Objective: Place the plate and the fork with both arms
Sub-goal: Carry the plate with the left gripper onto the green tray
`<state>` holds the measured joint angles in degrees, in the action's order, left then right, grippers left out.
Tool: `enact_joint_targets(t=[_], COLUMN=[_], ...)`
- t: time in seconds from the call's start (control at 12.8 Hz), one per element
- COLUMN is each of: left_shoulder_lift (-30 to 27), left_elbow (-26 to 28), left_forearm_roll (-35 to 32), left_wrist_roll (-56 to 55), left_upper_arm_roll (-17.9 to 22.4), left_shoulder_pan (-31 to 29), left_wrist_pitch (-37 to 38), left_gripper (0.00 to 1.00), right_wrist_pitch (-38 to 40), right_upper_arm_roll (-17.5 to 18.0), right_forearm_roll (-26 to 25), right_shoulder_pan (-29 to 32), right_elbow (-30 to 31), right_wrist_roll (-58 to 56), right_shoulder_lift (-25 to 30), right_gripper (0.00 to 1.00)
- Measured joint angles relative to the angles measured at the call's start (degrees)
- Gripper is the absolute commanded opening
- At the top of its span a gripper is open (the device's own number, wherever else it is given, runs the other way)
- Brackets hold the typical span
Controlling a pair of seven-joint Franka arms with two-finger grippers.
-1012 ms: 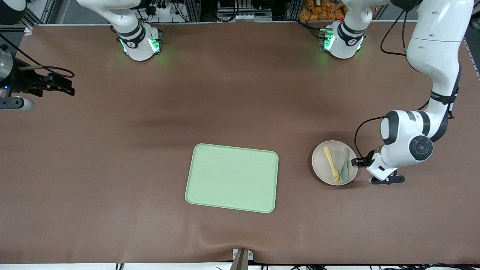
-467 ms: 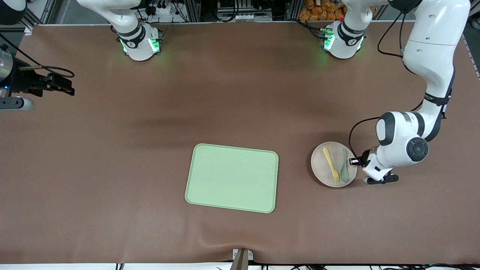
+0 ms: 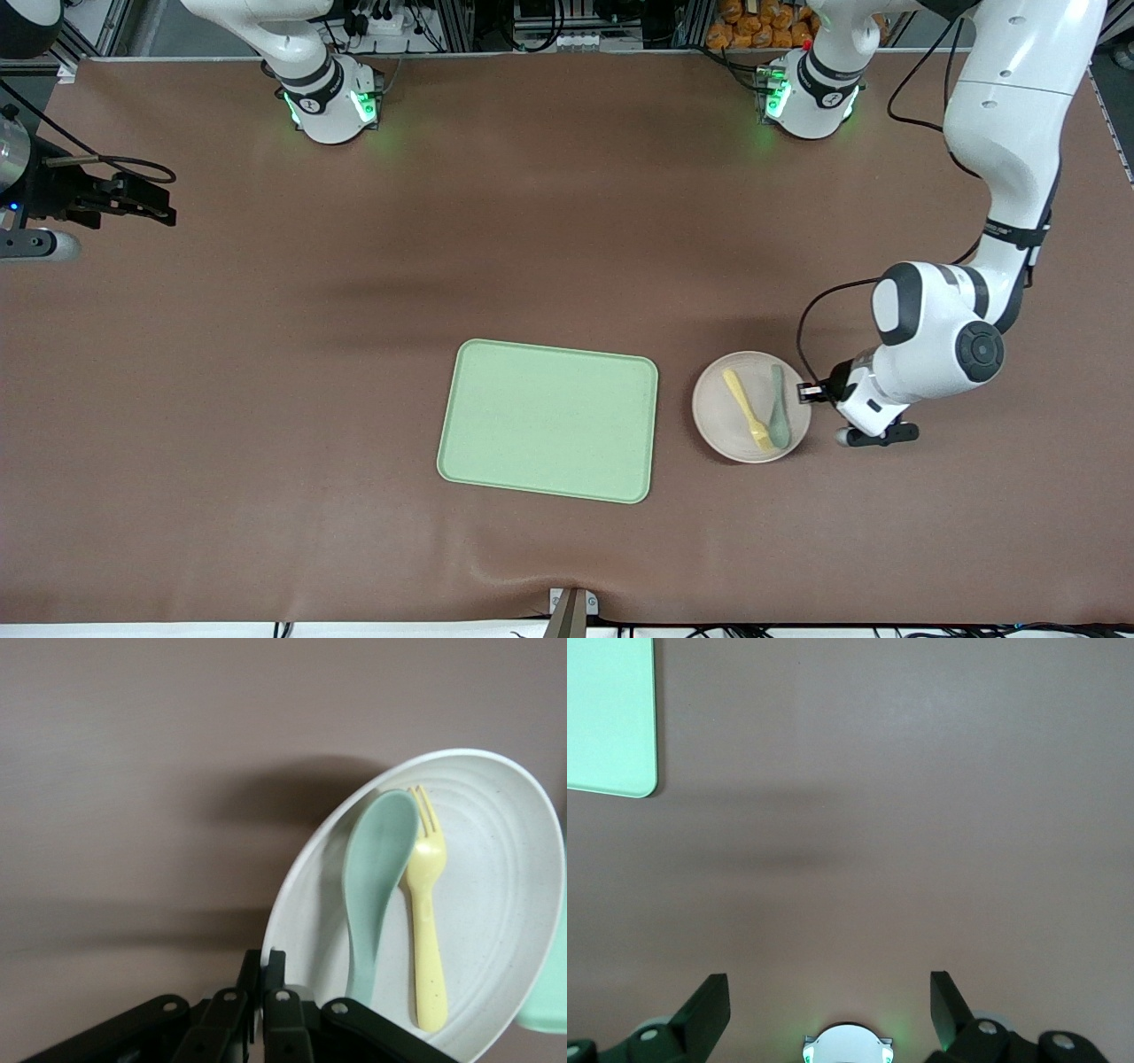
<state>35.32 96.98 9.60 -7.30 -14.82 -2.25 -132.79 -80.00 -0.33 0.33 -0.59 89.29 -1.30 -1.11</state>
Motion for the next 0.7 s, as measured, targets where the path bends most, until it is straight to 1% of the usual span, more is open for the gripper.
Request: enact_joint_targets(t=[0.16,0.31,0.47,0.54,0.7], left_shoulder_lift=[0.32,2.37,6.8,9.15,12.99], left_elbow=[-3.53,-6.66,-10.64,-12.43,-14.73], left_forearm_roll=[0.69,0.69,0.69,0.69,0.69], left_wrist_roll=[-2.29,-7.55,-11.52,-12.24,-12.27], left_upper_arm_roll=[-1.48,-1.43,-0.9,-0.55,-0.39], left_shoulder_pan=[3.63,8.68,13.57,15.04,16.13], left_wrist_pitch=[0.05,0.11,-0.3,-1.17,-4.07], left_gripper=[0.0,0.0,0.0,0.0,0.0], right_wrist_pitch=[0.0,0.0,0.0,0.0,-0.01], right_upper_arm_roll=[0.0,-0.01,0.0,0.01,0.01], right_forearm_roll=[0.0,0.0,0.0,0.0,0.01], right_shoulder_pan=[0.0,0.0,0.0,0.0,0.0], right_elbow=[-0.02,-0.02,-0.02,-0.02,-0.02], right_wrist_roll=[0.0,0.0,0.0,0.0,0.0], right_shoulder_lift=[-0.01,-0.01,-0.01,-0.01,-0.01], right_gripper=[1.0,1.0,1.0,1.0,1.0])
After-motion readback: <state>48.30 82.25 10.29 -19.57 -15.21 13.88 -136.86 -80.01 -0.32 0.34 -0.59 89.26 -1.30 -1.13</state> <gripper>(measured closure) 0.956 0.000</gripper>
